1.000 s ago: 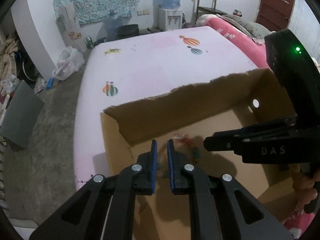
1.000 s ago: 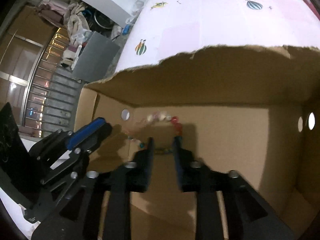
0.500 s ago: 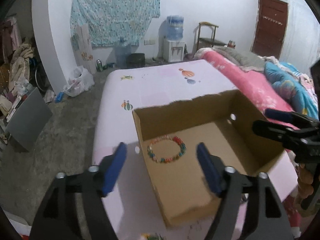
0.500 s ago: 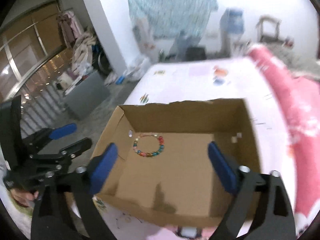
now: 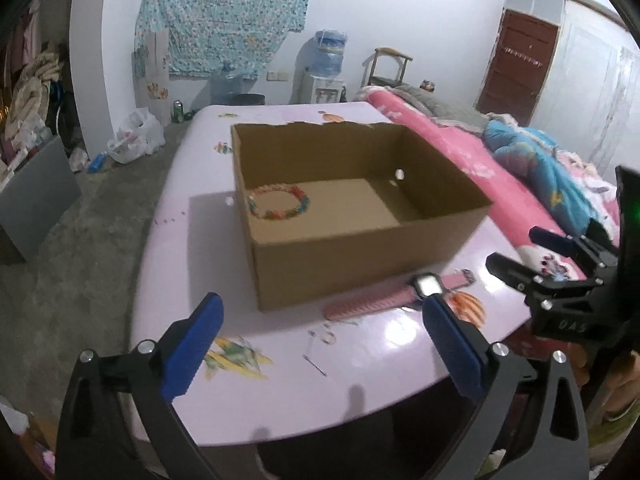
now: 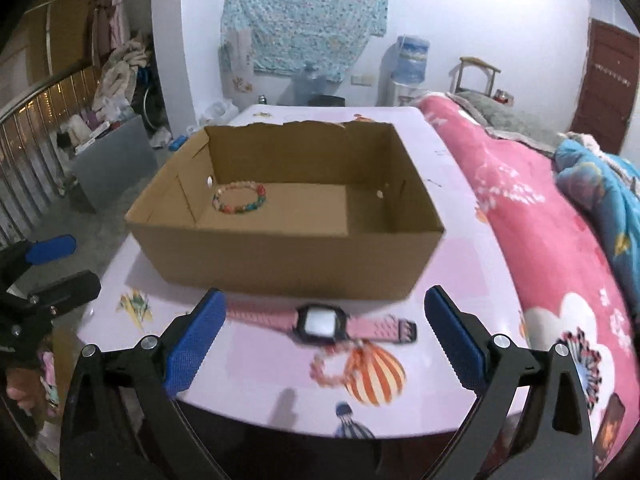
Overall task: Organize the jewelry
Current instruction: 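Withdraw both tools and move the right tool toward the pink watch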
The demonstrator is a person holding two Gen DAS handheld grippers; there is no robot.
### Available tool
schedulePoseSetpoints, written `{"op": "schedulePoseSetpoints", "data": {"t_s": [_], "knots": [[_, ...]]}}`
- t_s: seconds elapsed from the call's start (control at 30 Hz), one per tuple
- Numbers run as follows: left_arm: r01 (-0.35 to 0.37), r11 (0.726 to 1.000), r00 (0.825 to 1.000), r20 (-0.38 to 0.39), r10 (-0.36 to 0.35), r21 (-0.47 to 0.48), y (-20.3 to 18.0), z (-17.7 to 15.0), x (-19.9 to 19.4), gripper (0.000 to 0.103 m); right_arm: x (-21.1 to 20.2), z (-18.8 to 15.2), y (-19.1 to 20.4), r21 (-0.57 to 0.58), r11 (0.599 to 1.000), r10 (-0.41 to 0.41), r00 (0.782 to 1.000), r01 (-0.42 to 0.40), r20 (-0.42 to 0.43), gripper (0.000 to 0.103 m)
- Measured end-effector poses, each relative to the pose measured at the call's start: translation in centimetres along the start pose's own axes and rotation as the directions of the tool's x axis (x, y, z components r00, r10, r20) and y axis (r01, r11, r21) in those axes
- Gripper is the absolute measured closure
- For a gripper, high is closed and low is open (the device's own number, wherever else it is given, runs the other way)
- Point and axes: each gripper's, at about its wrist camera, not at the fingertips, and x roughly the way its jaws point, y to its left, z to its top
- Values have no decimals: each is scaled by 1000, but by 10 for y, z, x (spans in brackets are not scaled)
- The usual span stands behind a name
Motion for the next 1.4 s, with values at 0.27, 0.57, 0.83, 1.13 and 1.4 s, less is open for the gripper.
{"op": "schedulePoseSetpoints", "data": {"t_s": [0.27,0.57,0.83,1.13,1.4], "knots": [[28,999,999,39,-29,27,-24,-20,-5,5,-43,-15,-16,-19,1000,14,988,-11,153,8],[189,981,982,6,-190,48,-43,-24,14,5,-35,-23,-31,64,996,49,984,-61,169,8],[126,987,989,65,-133,99,-41,-27,30,5,-12,-32,-68,198,970,124,987,-143,102,8],[-92,988,994,74,83,122,-9,-12,65,8,42,-8,-84,282,929,246,969,-238,10,13],[-141,978,989,71,132,152,-1,-6,81,27,88,6,-81,335,901,318,944,-274,-85,45]]}}
